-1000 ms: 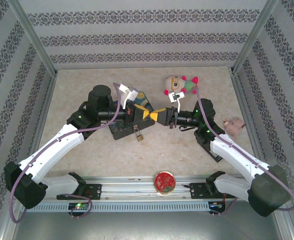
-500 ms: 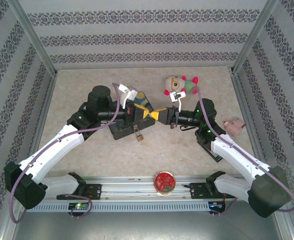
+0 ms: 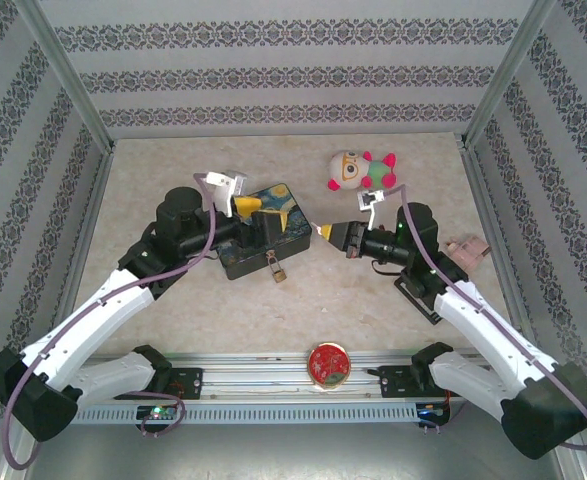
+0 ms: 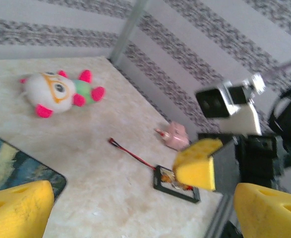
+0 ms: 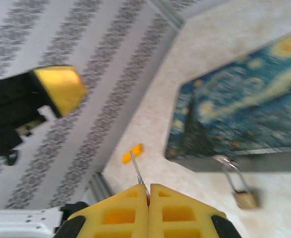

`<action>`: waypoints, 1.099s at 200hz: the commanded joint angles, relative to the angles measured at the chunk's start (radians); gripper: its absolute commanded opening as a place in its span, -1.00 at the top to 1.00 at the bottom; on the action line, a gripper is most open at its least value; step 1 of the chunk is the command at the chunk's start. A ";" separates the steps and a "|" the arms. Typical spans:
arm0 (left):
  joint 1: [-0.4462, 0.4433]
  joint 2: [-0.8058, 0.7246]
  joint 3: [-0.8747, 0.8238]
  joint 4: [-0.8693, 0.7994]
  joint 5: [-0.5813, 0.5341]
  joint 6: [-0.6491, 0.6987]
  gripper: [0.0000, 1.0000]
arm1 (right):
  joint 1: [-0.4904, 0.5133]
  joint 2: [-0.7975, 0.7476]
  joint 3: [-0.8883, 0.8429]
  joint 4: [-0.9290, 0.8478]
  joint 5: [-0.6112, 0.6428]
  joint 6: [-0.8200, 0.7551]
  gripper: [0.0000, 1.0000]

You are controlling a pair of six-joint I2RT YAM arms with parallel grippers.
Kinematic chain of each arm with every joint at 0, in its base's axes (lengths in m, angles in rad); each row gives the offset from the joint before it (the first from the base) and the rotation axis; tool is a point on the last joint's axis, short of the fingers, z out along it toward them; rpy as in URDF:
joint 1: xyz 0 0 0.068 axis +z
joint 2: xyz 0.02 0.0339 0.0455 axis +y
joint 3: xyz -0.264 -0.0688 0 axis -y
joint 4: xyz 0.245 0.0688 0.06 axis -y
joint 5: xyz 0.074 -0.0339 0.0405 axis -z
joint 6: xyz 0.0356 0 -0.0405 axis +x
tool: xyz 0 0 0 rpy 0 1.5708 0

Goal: Unlock the padlock with the key

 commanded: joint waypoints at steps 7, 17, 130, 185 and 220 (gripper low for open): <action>-0.099 0.018 -0.030 -0.033 -0.363 -0.079 -0.87 | 0.011 -0.049 0.058 -0.315 0.213 -0.087 1.00; -0.153 0.040 -0.035 -0.085 -0.498 -0.104 -0.88 | 0.021 -0.060 0.062 -0.370 0.261 -0.097 1.00; -0.368 0.433 -0.082 -0.242 -0.896 -0.574 -0.91 | 0.070 0.021 -0.079 -0.410 0.388 -0.103 1.00; -0.369 0.602 -0.021 -0.258 -0.893 -0.637 -0.78 | 0.060 0.079 -0.098 -0.358 0.395 -0.114 1.00; -0.368 0.662 -0.004 -0.238 -0.931 -0.647 -0.60 | 0.036 0.108 -0.105 -0.336 0.373 -0.126 1.00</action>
